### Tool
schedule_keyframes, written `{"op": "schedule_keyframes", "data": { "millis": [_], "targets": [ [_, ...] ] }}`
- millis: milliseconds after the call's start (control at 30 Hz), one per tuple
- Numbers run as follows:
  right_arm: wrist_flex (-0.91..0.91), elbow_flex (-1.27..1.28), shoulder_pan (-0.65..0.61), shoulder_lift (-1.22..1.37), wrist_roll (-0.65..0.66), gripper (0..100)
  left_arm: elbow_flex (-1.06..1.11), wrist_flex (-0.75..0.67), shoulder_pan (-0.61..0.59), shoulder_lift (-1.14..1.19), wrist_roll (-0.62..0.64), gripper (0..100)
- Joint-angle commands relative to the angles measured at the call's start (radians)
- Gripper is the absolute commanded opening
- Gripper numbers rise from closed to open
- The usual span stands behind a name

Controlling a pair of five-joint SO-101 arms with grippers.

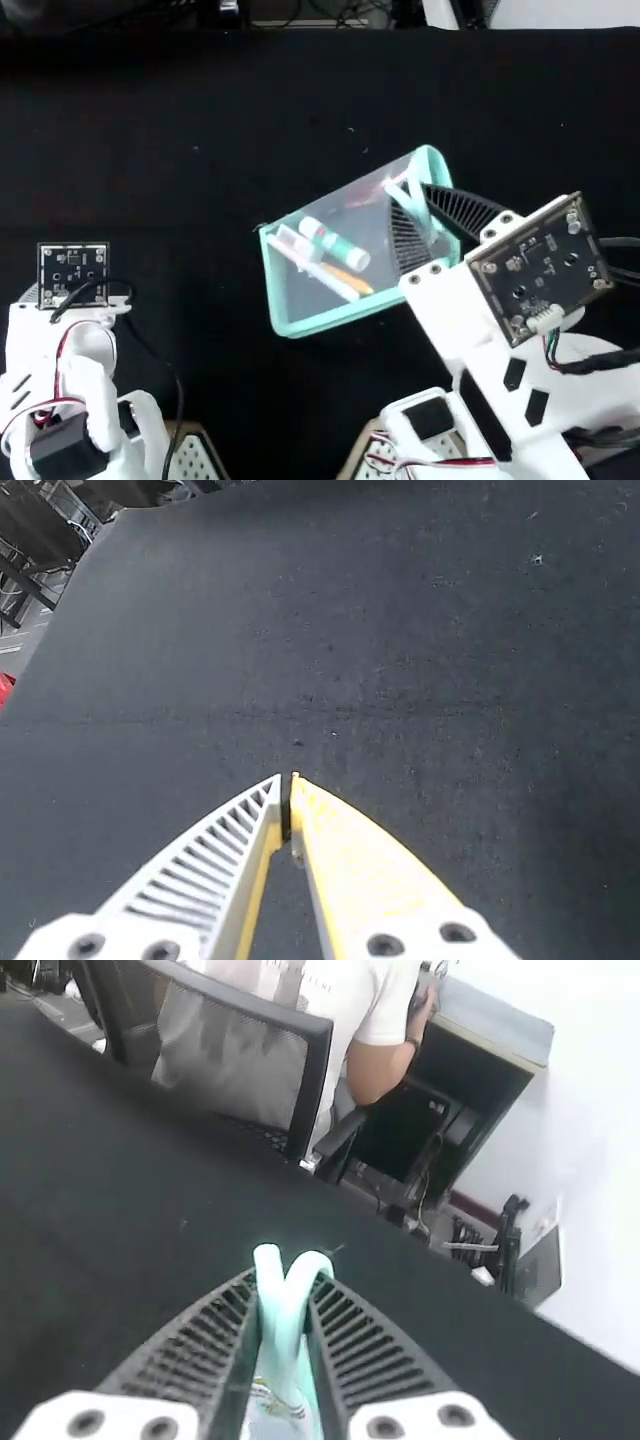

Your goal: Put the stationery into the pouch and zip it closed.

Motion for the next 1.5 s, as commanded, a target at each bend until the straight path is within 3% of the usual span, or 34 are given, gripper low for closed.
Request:
{"op": "schedule_keyframes", "data": {
  "millis": [0,100,267,433,567,667,733,933,1133,1467],
  "targets": [
    [-0.094,-0.015,0.002,0.007,-0.008,1.2,-0.031,-0.023,0.01,0.009,-0.011,3],
    [-0.21,0.027,0.002,0.008,-0.008,1.2,-0.031,-0.025,0.054,0.012,-0.011,3],
    [-0.436,0.153,-0.006,0.008,-0.008,1.2,-0.041,-0.025,0.274,0.005,-0.006,3],
    [-0.549,0.222,-0.172,0.01,-0.008,1.2,-0.039,-0.106,0.456,0.005,0.0,3],
    [-0.674,0.255,-0.241,0.051,-0.008,1.2,-0.041,-0.163,0.544,0.003,0.101,7],
    [-0.746,0.254,-0.242,0.131,-0.002,1.2,-0.061,-0.147,0.625,0.003,0.21,15],
    [-0.773,0.231,-0.242,0.182,-0.002,1.2,-0.093,-0.133,0.694,0.003,0.272,16],
    [-0.776,0.019,-0.242,0.315,0.0,1.2,-0.113,-0.138,0.88,0.003,0.299,16],
    [-0.77,-0.183,-0.242,0.466,0.0,1.2,-0.114,-0.207,0.963,0.003,0.436,16],
    [-0.726,-0.312,-0.288,0.575,0.0,1.2,0.087,-0.552,0.958,0.003,0.505,16]
  ]
}}
